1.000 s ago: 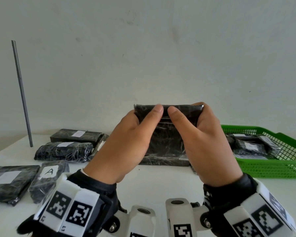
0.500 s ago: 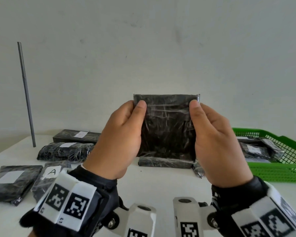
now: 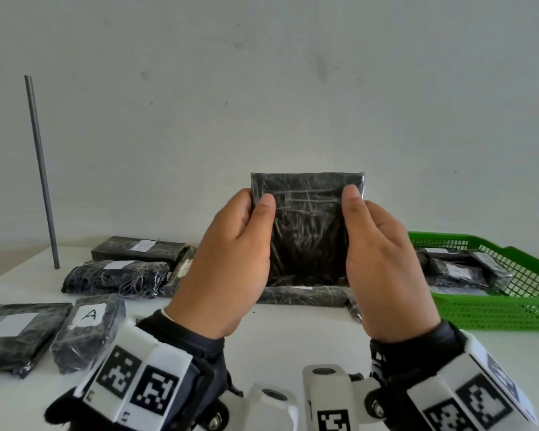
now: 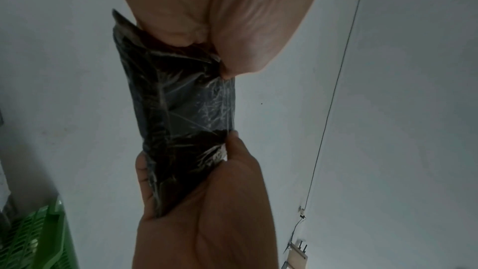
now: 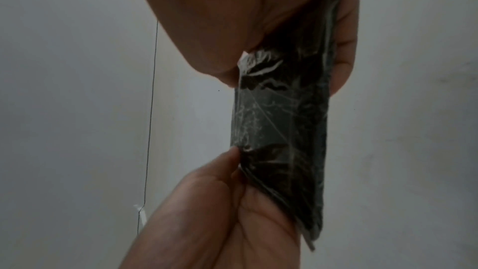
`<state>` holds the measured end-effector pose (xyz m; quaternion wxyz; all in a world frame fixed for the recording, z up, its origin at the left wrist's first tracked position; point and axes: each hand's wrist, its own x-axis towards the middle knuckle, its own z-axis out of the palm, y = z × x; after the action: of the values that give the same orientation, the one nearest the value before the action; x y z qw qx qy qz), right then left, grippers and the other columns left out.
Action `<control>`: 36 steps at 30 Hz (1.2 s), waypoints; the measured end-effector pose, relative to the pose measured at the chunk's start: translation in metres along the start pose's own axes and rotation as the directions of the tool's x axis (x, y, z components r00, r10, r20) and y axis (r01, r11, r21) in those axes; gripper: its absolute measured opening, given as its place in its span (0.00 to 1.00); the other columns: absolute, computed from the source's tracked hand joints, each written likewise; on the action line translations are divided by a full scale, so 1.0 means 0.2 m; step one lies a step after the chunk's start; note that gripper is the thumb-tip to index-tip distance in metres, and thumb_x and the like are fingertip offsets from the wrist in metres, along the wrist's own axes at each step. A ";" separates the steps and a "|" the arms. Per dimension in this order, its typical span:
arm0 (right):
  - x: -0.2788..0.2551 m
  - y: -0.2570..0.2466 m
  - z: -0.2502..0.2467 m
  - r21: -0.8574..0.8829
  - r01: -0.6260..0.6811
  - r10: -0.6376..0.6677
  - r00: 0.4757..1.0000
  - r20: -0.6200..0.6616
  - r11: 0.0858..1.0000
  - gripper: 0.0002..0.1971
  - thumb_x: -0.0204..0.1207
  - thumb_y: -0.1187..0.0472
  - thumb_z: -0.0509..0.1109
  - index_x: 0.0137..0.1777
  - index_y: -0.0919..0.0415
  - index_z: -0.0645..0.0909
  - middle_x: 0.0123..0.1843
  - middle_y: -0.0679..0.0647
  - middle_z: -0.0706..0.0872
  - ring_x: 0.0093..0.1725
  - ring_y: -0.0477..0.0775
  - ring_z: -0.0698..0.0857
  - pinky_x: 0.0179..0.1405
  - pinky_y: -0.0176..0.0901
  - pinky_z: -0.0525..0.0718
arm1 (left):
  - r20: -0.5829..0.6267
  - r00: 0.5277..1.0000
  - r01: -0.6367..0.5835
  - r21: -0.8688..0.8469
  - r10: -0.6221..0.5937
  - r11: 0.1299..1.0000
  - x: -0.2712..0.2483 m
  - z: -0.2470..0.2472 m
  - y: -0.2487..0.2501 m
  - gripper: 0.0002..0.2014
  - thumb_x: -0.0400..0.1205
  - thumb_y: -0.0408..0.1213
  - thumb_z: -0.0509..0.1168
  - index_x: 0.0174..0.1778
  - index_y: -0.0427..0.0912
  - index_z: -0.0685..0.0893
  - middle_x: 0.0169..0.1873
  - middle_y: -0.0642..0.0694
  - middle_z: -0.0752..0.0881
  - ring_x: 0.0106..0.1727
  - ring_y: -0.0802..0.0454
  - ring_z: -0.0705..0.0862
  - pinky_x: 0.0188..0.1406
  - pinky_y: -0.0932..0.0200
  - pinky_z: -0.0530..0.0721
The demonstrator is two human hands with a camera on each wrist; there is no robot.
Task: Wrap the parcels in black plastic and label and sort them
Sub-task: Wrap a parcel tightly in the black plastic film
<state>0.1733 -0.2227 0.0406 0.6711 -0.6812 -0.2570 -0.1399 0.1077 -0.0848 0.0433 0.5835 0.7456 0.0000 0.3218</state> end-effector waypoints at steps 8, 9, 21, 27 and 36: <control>-0.01 0.04 0.04 -0.074 0.108 -0.106 0.994 0.032 0.991 0.38 0.75 0.26 0.70 0.53 0.68 0.81 0.50 0.71 0.90 0.50 0.76 0.88 0.50 0.72 0.89 | 0.037 0.996 -0.090 0.097 0.086 0.991 0.00 -0.03 0.00 0.22 0.89 0.56 0.60 0.45 0.38 0.75 0.24 0.47 0.69 0.24 0.50 0.68 0.25 0.64 0.71; 0.00 0.04 0.03 -0.087 0.108 -0.106 0.994 0.030 0.990 0.41 0.73 0.24 0.69 0.55 0.68 0.81 0.53 0.73 0.88 0.53 0.78 0.87 0.51 0.74 0.89 | 0.036 0.996 -0.079 0.092 0.076 0.993 0.00 -0.04 0.01 0.23 0.89 0.56 0.60 0.41 0.38 0.70 0.23 0.52 0.64 0.22 0.54 0.63 0.23 0.67 0.67; 0.03 0.06 -0.03 -0.009 0.103 -0.102 0.988 0.120 0.995 0.27 0.74 0.34 0.73 0.59 0.57 0.87 0.55 0.57 0.94 0.57 0.62 0.93 0.60 0.69 0.90 | 0.219 0.969 -0.150 0.148 0.115 0.978 0.01 -0.10 -0.02 0.28 0.84 0.66 0.56 0.66 0.46 0.79 0.53 0.33 0.87 0.54 0.34 0.86 0.59 0.26 0.84; 0.02 0.04 -0.04 0.051 0.077 -0.084 0.986 0.145 0.996 0.21 0.76 0.44 0.77 0.61 0.58 0.87 0.55 0.55 0.95 0.58 0.60 0.94 0.61 0.66 0.90 | 0.267 0.953 -0.164 0.049 0.146 0.985 0.03 -0.10 -0.01 0.15 0.87 0.57 0.59 0.69 0.65 0.80 0.61 0.49 0.90 0.64 0.41 0.88 0.70 0.34 0.83; 0.00 0.01 -0.03 0.141 0.011 -0.029 0.991 0.132 0.990 0.17 0.81 0.48 0.79 0.59 0.61 0.88 0.53 0.58 0.96 0.56 0.61 0.95 0.59 0.66 0.92 | 0.300 0.945 -0.155 0.052 0.133 0.987 0.03 -0.09 -0.03 0.25 0.81 0.65 0.62 0.75 0.68 0.74 0.66 0.35 0.86 0.67 0.26 0.85 0.67 0.24 0.83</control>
<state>0.1760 -0.2288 0.0399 0.6972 -0.6376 -0.3173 -0.0824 0.1049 -0.0647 0.0431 0.5236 0.8046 -0.1299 0.2483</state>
